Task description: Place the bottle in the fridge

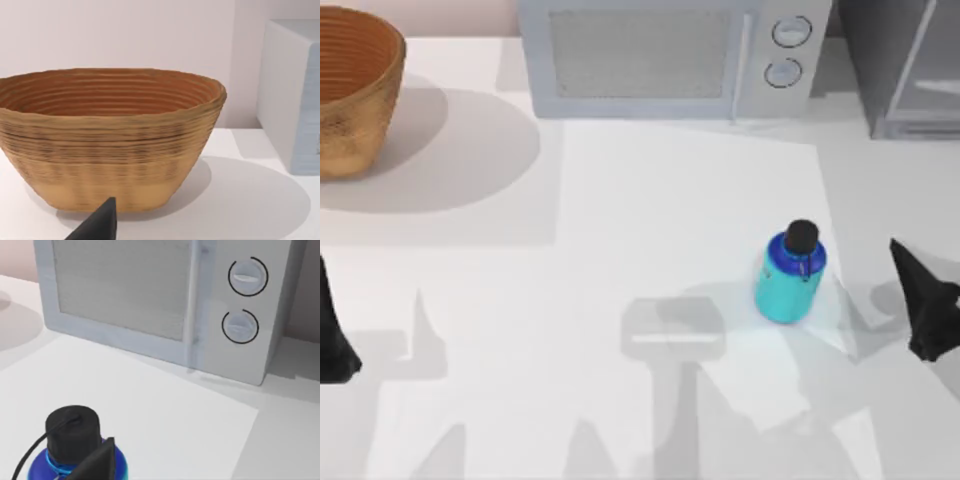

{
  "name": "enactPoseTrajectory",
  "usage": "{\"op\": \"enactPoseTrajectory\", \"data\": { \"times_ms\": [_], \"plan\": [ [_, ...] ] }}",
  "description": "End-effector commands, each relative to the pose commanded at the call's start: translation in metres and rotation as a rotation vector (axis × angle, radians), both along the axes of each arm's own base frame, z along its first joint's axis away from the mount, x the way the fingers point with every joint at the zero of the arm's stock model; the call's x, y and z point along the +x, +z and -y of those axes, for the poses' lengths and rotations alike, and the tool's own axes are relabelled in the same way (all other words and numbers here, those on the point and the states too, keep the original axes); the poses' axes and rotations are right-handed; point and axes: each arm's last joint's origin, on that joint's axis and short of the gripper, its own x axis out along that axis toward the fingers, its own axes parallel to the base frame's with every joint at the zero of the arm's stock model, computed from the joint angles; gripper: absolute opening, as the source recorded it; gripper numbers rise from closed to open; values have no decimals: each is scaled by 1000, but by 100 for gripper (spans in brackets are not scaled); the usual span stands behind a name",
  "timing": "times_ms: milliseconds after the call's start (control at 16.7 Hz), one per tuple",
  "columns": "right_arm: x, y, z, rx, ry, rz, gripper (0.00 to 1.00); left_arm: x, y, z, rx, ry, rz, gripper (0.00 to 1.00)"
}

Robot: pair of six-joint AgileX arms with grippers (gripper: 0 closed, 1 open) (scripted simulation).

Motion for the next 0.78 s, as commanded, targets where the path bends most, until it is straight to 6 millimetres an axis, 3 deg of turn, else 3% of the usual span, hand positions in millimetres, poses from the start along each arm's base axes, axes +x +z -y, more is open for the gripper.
{"op": "enactPoseTrajectory", "data": {
  "times_ms": [240, 480, 780],
  "plan": [
    [18, -33, -13, -14, 140, -49, 100, 0, 0, 0, 0, 0, 0, 100],
    [23, -63, -24, -19, 253, -78, 100, 0, 0, 0, 0, 0, 0, 100],
    [24, -80, -30, -19, 318, -86, 100, 0, 0, 0, 0, 0, 0, 100]
  ]
}}
